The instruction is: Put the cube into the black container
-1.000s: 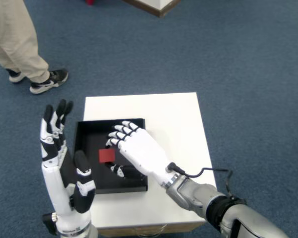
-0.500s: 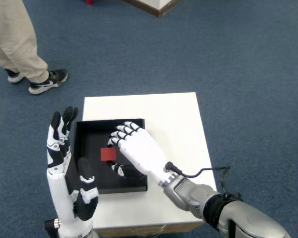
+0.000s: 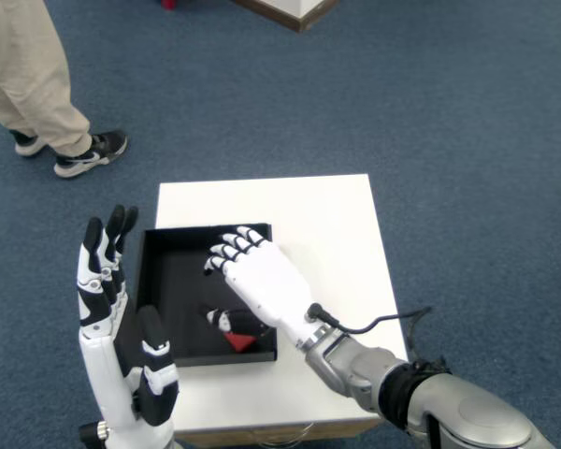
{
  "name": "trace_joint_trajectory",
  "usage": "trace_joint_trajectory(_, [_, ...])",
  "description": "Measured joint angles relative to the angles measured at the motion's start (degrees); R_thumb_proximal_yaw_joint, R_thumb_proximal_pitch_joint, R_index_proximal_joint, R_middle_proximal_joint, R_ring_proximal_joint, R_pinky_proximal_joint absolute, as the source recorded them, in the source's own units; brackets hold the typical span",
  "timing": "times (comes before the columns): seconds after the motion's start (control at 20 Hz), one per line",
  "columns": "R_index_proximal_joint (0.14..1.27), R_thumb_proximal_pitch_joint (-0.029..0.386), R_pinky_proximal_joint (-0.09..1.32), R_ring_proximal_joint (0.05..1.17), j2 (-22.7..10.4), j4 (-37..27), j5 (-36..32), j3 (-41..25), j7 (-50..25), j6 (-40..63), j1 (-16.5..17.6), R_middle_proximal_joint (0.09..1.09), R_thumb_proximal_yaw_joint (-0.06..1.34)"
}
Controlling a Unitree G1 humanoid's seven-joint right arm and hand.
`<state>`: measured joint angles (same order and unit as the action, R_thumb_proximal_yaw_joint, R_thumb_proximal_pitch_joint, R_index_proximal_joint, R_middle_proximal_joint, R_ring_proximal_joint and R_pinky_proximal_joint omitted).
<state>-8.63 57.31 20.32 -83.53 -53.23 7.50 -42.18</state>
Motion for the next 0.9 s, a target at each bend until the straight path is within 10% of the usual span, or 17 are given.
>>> trace_joint_trajectory(0.55, [0.49, 0.019, 0.24, 0.31, -0.5, -0.5, -2.4, 0.0, -4.4, 0.5, 0.0, 0.37, 0.55])
trace_joint_trajectory(0.9, [0.46, 0.040, 0.31, 0.35, -3.6, 2.3, -13.9, 8.3, -14.0, 27.9, 6.2, 0.36, 0.56])
